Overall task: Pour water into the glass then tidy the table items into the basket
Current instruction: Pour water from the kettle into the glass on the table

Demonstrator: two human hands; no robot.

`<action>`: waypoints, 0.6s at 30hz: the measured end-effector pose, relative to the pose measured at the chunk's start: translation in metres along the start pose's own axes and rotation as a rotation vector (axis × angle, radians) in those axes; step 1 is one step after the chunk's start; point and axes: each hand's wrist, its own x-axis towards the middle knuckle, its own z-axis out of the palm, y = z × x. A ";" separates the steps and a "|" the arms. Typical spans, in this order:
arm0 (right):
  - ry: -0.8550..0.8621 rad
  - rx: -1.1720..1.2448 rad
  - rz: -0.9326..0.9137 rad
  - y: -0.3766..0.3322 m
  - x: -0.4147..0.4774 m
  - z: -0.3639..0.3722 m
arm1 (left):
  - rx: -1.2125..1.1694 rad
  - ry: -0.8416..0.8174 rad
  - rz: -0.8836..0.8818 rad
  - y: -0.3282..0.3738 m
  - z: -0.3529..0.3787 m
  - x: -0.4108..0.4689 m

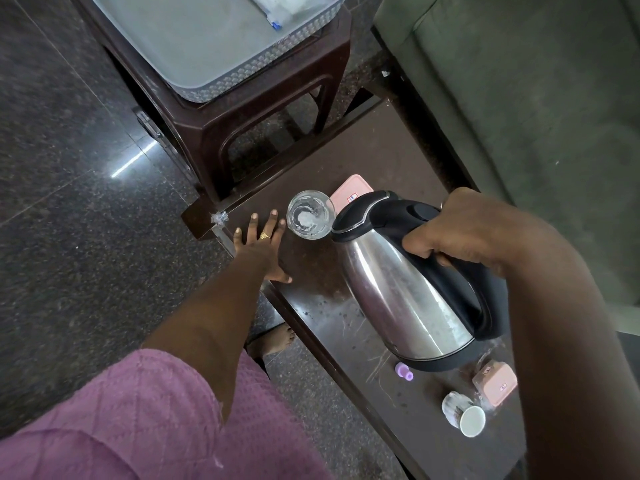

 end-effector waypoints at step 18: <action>0.002 -0.036 -0.008 0.000 -0.005 0.004 | -0.007 0.010 0.003 -0.001 0.002 0.001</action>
